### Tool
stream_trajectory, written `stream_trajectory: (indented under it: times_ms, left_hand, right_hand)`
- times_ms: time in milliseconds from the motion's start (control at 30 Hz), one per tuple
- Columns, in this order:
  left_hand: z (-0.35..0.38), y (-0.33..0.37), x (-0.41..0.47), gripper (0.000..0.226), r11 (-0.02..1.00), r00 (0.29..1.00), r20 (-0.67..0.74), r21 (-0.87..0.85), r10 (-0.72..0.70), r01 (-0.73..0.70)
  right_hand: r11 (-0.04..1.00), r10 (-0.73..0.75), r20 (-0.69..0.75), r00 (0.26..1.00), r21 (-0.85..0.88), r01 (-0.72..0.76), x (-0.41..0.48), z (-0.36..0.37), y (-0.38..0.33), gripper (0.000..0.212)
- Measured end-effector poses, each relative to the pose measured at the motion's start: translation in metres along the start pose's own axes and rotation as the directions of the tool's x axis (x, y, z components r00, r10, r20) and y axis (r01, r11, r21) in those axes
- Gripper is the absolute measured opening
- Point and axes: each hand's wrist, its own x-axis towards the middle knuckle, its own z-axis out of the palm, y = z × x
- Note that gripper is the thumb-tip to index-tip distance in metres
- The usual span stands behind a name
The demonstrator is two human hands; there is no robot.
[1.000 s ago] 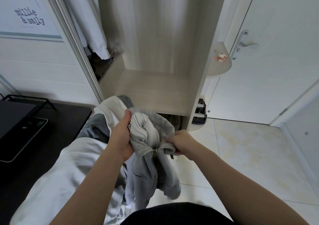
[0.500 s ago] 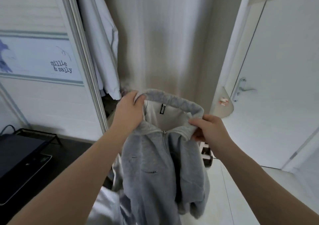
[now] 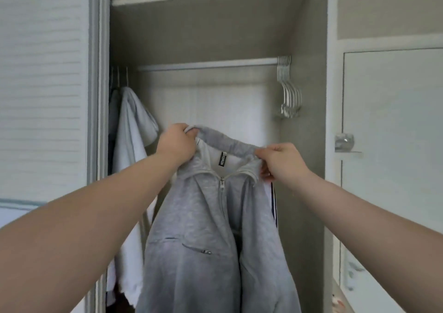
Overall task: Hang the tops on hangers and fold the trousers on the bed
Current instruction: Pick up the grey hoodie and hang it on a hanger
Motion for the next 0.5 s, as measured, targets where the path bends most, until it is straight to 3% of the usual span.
stream_trajectory:
  times_ms: [167, 267, 333, 400, 500]
  left_hand:
    - [0.003, 0.028, 0.085, 0.028, 0.998, 0.995, -0.091, -0.038, 0.038, -0.042]
    - [0.007, 0.045, 0.124, 0.029, 0.998, 0.988, -0.136, 0.022, 0.069, -0.067]
    - [0.012, 0.052, 0.145, 0.028, 0.994, 0.983, -0.166, 0.088, 0.072, -0.058]
    - [0.022, 0.055, 0.162, 0.026, 0.987, 0.982, -0.168, 0.144, 0.090, -0.066]
    - [0.040, 0.055, 0.180, 0.026, 0.975, 0.981, -0.134, 0.192, 0.143, -0.116]
  right_hand:
    - [0.943, -0.081, -0.046, 0.996, -0.328, 0.062, 0.116, 0.011, -0.039, 0.021]
    - [0.745, -0.192, -0.067, 0.979, -0.659, 0.101, 0.168, 0.011, -0.067, 0.016]
    - [0.604, -0.296, -0.103, 0.950, -0.791, 0.102, 0.197, 0.008, -0.079, 0.015]
    - [0.449, -0.395, -0.142, 0.908, -0.892, 0.056, 0.225, 0.005, -0.082, 0.033]
    - [0.269, -0.405, -0.184, 0.896, -0.960, -0.075, 0.261, -0.002, -0.076, 0.049]
